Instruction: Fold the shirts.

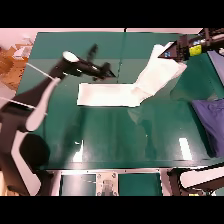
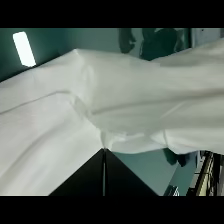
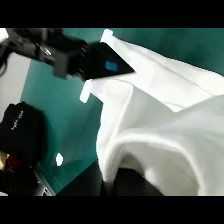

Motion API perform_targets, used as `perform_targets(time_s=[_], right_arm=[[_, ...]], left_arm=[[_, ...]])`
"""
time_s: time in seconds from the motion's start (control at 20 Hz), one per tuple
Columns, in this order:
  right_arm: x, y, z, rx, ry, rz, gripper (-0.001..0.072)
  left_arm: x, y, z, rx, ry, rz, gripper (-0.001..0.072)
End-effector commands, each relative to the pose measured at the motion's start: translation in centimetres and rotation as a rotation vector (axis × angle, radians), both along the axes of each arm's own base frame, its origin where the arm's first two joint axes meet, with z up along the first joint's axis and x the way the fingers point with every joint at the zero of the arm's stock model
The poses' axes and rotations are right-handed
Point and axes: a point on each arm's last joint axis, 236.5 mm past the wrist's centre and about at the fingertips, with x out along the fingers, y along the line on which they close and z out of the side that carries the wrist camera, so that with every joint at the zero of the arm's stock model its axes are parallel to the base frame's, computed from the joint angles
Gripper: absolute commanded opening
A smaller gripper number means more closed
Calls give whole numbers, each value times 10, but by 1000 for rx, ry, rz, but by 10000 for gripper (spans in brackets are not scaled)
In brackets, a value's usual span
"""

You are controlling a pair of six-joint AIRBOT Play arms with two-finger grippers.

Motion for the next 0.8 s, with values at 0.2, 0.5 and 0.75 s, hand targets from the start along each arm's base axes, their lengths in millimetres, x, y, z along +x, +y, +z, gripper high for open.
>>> perform_targets(time_s=[0.2,0.5,0.75], right_arm=[[14,152,-22,74,-35,46,15],[20,349,-140,137,-83,-31,252],[15,349,-165,102,-47,-3,484]], left_arm=[[1,189,56,267,-100,115,21],[-3,282,34,531,-72,201,21],[-7,323,15,723,-51,215,20]])
